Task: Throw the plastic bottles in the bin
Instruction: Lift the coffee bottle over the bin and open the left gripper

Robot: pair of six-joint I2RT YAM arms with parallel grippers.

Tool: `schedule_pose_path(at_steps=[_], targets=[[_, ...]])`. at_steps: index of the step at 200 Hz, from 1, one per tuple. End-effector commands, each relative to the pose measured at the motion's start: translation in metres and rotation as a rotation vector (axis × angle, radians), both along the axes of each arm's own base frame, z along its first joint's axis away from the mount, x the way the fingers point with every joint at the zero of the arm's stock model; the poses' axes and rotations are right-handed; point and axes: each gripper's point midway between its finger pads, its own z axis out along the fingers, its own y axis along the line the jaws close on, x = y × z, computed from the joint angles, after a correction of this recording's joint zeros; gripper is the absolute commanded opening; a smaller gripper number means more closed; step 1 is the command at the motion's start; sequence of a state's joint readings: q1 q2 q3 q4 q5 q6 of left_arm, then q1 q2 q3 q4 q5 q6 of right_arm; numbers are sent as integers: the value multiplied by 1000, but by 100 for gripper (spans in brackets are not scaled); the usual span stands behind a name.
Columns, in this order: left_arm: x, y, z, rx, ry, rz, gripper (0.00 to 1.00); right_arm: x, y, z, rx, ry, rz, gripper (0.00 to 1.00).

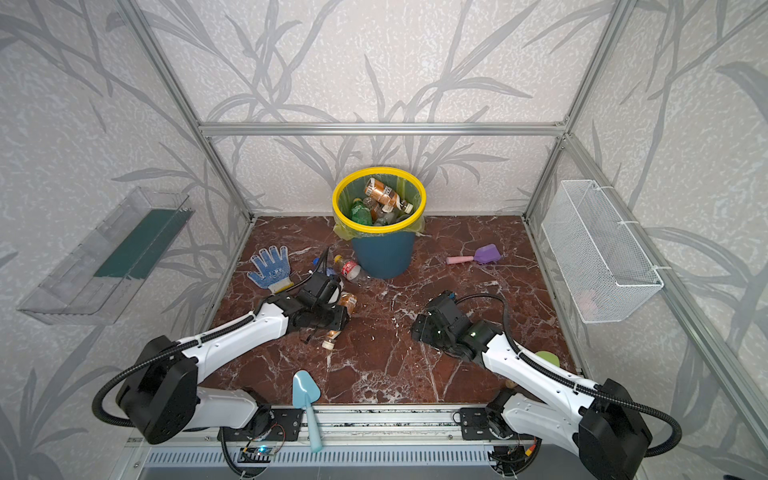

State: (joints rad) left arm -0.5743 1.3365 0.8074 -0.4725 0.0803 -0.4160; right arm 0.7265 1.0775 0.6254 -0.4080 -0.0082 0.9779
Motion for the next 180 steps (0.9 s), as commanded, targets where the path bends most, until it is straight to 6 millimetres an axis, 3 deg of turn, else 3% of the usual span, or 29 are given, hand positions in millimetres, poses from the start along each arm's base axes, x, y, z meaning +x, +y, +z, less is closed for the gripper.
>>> schedule_pose_path(at_steps=[1,16,33,66,86,92,103,107,111,118,124,135,163,165,180], targets=[[-4,0,22,-44,-39,0,49,10,10,13,26,-33,10,82],[-1,-6,57,-109,-110,-8,49,11,11,13,26,-34,12,82],[15,-17,123,-233,-268,6,49,12,9,13,19,-38,10,82],[57,-41,310,-453,-666,-20,50,15,5,19,25,-47,0,82],[103,-51,410,-518,-841,14,59,14,1,30,22,-64,-2,82],[125,-51,432,-539,-869,46,61,14,1,34,23,-72,-1,82],[166,-47,460,-582,-894,114,70,13,-3,41,21,-82,-6,82],[185,-49,453,-581,-863,138,73,12,-4,43,21,-85,-8,82],[190,-44,469,-607,-879,152,75,12,-6,46,22,-89,-11,82],[202,-51,476,-636,-868,129,79,10,-9,50,25,-98,-19,82],[199,-56,488,-667,-885,76,82,9,-12,53,23,-104,-26,82],[188,-62,508,-733,-941,28,99,6,-18,56,24,-115,-42,82],[159,-79,507,-663,-936,-55,100,2,-31,57,19,-138,-82,82],[151,-77,515,-671,-958,-63,99,1,-31,57,17,-138,-81,82],[139,-78,509,-672,-984,-77,99,2,-31,54,10,-130,-75,82]])
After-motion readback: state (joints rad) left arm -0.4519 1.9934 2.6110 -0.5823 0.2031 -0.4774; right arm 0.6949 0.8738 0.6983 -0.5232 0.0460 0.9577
